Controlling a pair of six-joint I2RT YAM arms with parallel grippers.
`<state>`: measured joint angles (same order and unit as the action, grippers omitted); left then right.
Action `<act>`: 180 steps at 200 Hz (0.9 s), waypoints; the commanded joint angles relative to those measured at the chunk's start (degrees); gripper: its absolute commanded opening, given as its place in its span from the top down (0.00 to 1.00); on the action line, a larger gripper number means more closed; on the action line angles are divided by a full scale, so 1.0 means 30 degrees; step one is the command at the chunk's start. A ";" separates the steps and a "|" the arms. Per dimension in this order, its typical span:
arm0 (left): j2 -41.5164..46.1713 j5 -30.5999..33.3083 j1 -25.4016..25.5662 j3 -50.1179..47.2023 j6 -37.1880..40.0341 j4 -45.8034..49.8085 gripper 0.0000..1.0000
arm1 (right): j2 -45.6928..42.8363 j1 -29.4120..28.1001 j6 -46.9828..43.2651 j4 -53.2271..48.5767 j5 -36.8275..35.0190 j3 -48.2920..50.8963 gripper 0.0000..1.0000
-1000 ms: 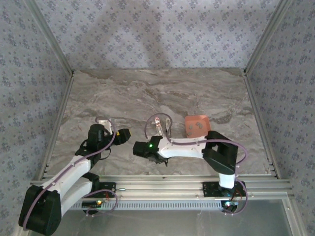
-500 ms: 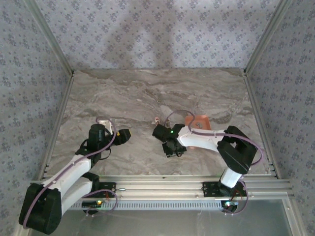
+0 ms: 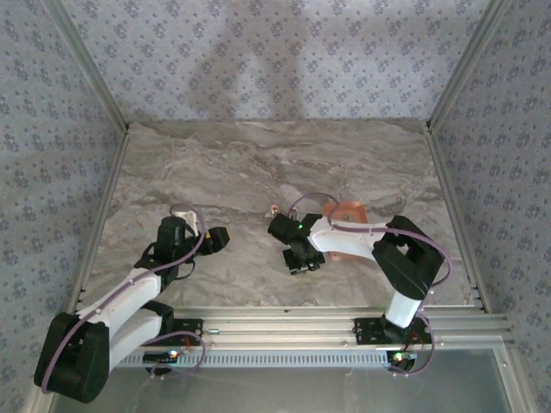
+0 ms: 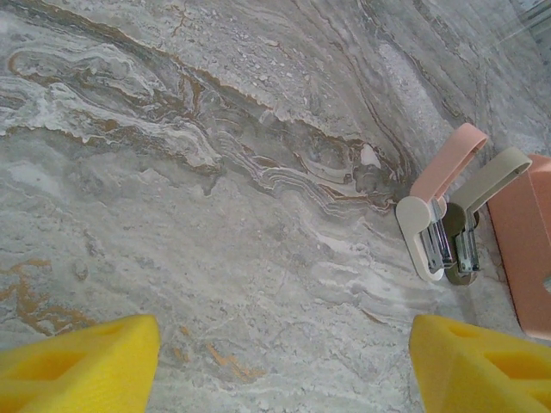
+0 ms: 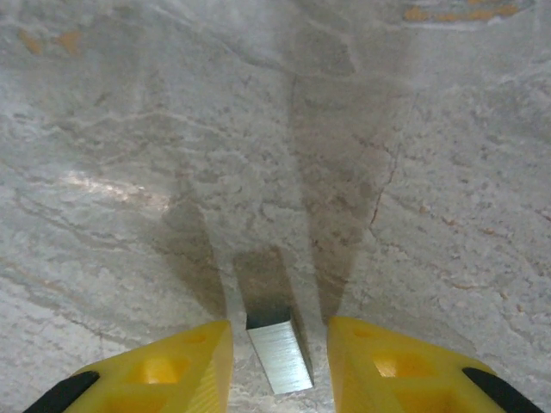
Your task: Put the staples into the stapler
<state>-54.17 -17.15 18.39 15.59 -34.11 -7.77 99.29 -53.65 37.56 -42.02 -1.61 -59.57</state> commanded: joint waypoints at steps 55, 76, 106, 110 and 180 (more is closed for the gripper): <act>-0.0355 -0.0254 0.0075 0.0306 0.0061 -0.0720 0.23 | 0.0669 0.0713 -0.0339 -0.0223 0.0655 -0.0731 0.73; -0.0557 -0.0261 0.0081 0.0423 0.0090 -0.0769 0.23 | 0.0888 0.0782 -0.0348 -0.0575 0.0538 -0.0839 0.73; -0.0780 -0.0371 0.0109 0.0456 0.0088 -0.0976 0.23 | 0.1203 0.0769 -0.0335 -0.0897 0.0375 -0.0913 0.73; -0.0804 -0.0378 0.0109 0.0456 0.0086 -0.1004 0.23 | 0.1253 0.0749 -0.0339 -0.0903 0.0353 -0.0911 0.74; -0.0466 -0.0378 0.0139 0.0259 0.0002 -0.0925 0.23 | 0.2209 0.0110 0.0768 -0.2373 -0.0080 -0.1780 0.74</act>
<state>-56.40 -17.32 18.46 15.62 -34.11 -9.21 103.39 -52.05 37.30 -45.63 -0.95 -64.10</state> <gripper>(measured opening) 0.769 0.258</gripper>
